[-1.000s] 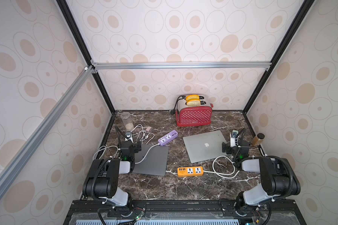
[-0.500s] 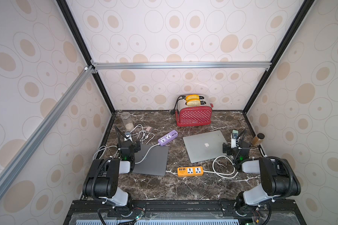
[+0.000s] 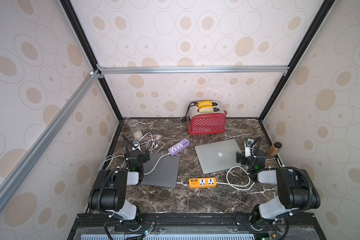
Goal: Unplug the laptop charger
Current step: Reset both arms
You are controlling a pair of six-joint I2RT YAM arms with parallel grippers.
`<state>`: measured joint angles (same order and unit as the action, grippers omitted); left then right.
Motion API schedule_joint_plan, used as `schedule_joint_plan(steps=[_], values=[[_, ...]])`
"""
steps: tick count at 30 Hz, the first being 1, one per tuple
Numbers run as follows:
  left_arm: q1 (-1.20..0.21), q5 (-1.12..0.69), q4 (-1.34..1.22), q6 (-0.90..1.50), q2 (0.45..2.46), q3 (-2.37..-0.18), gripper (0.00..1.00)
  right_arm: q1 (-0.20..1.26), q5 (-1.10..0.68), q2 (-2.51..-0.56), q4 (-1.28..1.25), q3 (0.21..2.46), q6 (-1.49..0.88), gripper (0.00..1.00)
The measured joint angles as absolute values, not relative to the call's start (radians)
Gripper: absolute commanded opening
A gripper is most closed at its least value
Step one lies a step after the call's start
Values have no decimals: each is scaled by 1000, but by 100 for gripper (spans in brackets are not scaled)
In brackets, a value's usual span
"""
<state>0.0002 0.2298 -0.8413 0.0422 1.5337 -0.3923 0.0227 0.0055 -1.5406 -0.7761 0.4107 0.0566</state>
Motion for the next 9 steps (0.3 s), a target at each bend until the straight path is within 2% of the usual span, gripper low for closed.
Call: schedule_joint_plan(steps=[9], values=[[0,230,-841,44,1534,-393,99,22,6,-1541,-765,427,53,100]])
